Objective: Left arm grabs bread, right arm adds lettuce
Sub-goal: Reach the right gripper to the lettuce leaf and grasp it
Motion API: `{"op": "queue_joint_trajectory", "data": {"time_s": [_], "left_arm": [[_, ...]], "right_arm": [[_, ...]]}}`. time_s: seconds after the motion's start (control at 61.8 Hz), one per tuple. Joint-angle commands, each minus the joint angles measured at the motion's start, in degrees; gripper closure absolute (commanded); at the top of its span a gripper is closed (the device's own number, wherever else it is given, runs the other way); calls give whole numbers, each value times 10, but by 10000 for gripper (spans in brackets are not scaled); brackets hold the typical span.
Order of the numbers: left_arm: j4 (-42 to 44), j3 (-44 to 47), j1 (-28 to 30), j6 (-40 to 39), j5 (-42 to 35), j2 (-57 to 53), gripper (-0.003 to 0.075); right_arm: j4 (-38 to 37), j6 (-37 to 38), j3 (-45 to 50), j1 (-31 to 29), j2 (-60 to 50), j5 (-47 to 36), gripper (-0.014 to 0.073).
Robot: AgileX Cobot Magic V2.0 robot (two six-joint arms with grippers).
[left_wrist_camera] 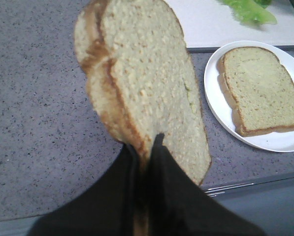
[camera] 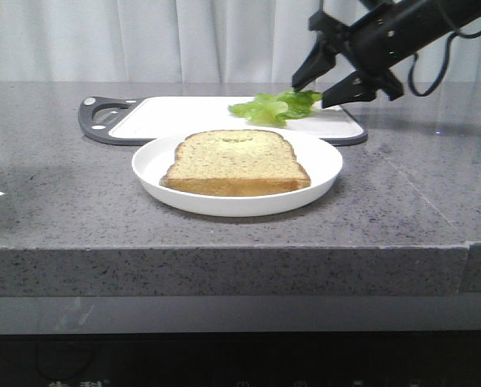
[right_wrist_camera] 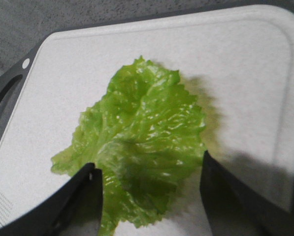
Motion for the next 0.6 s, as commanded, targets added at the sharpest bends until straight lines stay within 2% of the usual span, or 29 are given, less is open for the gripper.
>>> {"op": "queue_joint_trajectory", "data": {"time_s": [0.0,0.227,0.583], "left_arm": [[3,-15,-4,-6,-37,-3,741],[5,-15,-4,-6,-37,-3,741],[22,-15,-4,-6,-37,-3,741]], "right_arm": [[30,-8,-35,10,-22,1,148],[30,-10,-44,20,-7,-5,408],[63,-56,-44,21,-6,-12,671]]}}
